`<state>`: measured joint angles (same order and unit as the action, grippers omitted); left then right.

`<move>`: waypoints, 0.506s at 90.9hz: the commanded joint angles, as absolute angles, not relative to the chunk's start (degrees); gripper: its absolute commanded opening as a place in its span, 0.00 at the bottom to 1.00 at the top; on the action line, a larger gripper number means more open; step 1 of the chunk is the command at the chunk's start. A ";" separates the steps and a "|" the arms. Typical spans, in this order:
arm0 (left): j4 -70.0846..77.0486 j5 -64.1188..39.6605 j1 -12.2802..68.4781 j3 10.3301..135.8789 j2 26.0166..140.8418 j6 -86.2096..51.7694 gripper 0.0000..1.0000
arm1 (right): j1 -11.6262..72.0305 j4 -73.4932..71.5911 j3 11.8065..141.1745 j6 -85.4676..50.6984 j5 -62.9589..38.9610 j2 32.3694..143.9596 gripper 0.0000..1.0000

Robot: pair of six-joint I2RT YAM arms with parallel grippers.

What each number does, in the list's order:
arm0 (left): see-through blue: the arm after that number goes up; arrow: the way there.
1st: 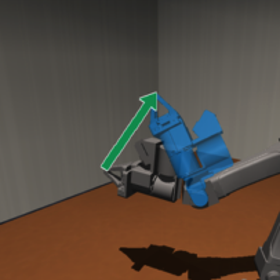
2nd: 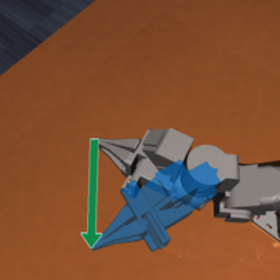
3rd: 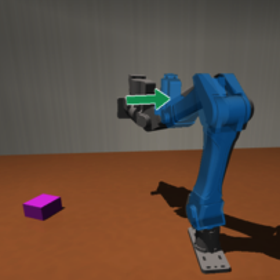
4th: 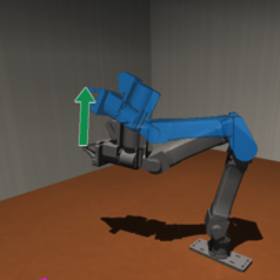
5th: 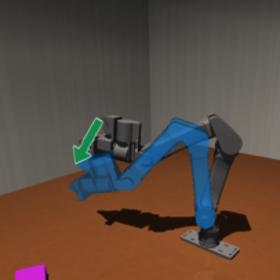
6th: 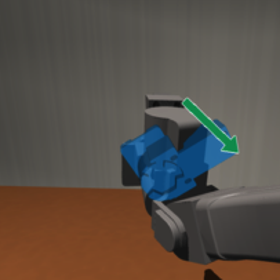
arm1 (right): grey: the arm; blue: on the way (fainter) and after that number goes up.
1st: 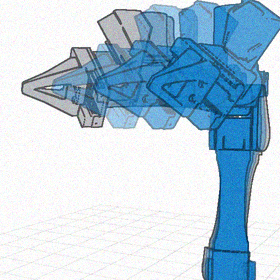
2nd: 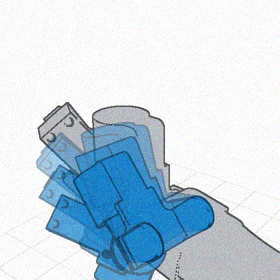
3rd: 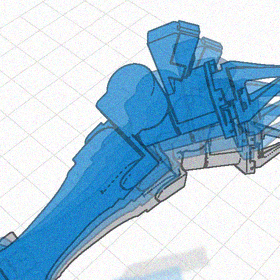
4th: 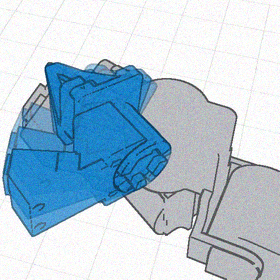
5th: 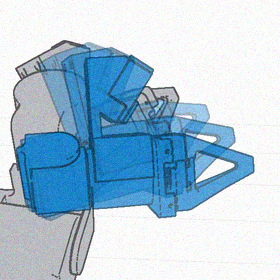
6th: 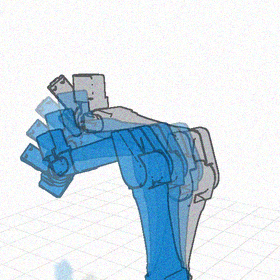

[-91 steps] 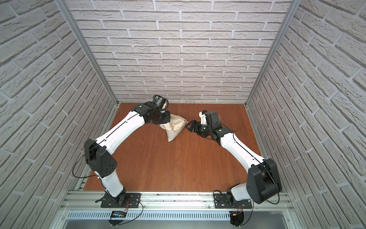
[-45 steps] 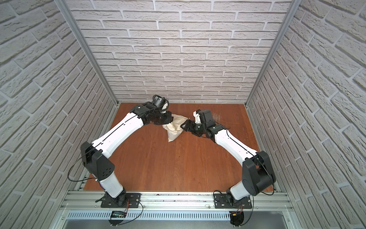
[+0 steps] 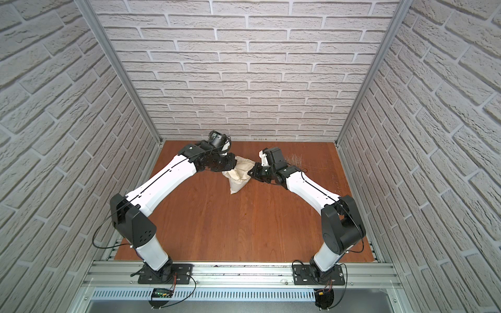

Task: Close the soil bag
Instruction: Adjust the soil bag at the center of the board.

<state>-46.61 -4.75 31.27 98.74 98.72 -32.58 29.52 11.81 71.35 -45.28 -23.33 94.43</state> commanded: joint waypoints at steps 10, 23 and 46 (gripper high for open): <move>-45.53 -8.46 26.83 98.98 96.15 -31.81 0.00 | 30.12 15.44 78.80 -42.34 -19.96 92.97 0.03; -47.20 -11.52 23.20 101.19 95.77 -31.64 0.00 | 30.22 20.82 85.00 -39.57 -18.72 91.53 0.03; -49.25 -13.13 22.21 102.12 92.16 -30.88 0.00 | 31.28 24.77 87.49 -38.47 -17.62 85.69 0.03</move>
<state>-48.40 -11.86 22.11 101.14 96.09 -31.94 30.41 22.87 86.39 -40.07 -18.72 90.65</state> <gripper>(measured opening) 0.066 0.074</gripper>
